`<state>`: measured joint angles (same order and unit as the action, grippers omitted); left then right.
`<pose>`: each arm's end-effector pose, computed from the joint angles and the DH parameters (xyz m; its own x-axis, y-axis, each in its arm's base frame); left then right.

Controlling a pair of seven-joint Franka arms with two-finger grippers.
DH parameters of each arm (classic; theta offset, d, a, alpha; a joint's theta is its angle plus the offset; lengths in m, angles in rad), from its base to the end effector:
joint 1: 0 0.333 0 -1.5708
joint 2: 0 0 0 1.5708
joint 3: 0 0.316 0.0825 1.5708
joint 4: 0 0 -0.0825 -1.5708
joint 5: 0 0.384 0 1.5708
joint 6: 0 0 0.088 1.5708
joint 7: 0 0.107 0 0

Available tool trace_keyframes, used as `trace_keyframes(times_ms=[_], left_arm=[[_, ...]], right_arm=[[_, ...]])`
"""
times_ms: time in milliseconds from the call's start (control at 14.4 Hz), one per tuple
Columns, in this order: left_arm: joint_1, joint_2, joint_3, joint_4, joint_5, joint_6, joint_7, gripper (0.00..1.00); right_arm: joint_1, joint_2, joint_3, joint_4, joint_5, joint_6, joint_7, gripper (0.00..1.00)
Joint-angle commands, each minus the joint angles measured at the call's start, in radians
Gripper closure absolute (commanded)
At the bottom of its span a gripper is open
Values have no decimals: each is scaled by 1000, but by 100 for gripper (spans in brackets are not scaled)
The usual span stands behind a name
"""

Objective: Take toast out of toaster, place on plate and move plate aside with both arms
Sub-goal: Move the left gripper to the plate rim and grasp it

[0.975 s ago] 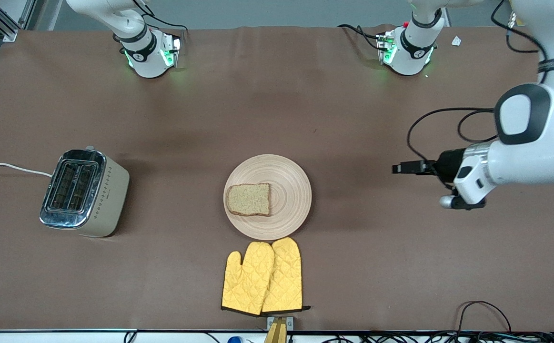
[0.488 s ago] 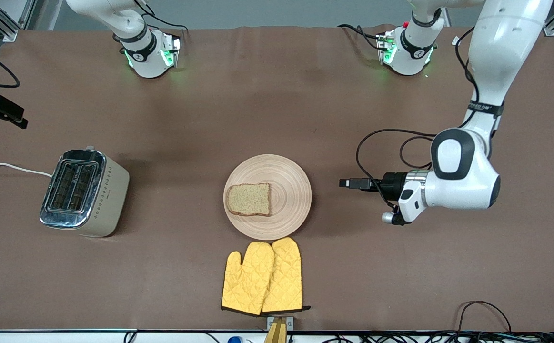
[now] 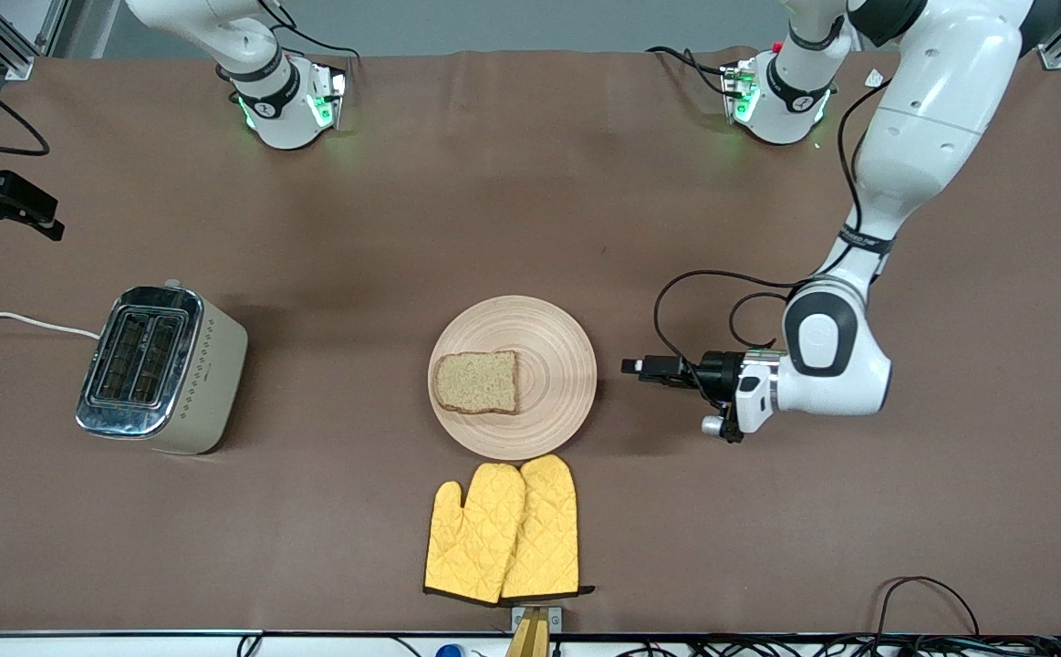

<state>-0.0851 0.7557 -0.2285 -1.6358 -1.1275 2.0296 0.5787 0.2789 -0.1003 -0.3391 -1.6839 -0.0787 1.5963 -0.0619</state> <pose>0.6293 -0.2394 0.1913 0.9806 -0.1655 -0.1054 0.0167 -0.4647 0.8853 0.5245 -0.0488 0.6243 1.0000 0.0050 0.0042 0.0048 -0.9989 0.0457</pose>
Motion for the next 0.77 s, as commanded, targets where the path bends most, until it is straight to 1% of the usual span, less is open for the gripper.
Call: trace_keyframes(times_ms=[0,209,418,697], left_arm=[[-19,43,-3,11,-69,37,101,36],[-47,85,-2,16,-144,58,196,38],[-56,111,-3,17,-147,103,207,38],[-87,126,-2,22,-172,124,207,53]], right_arm=[[8,-32,-1,-31,11,4,8,0],[11,-32,-1,-30,11,4,7,0],[11,-32,-1,-30,11,4,7,0],[8,-30,-3,-30,10,4,7,0]])
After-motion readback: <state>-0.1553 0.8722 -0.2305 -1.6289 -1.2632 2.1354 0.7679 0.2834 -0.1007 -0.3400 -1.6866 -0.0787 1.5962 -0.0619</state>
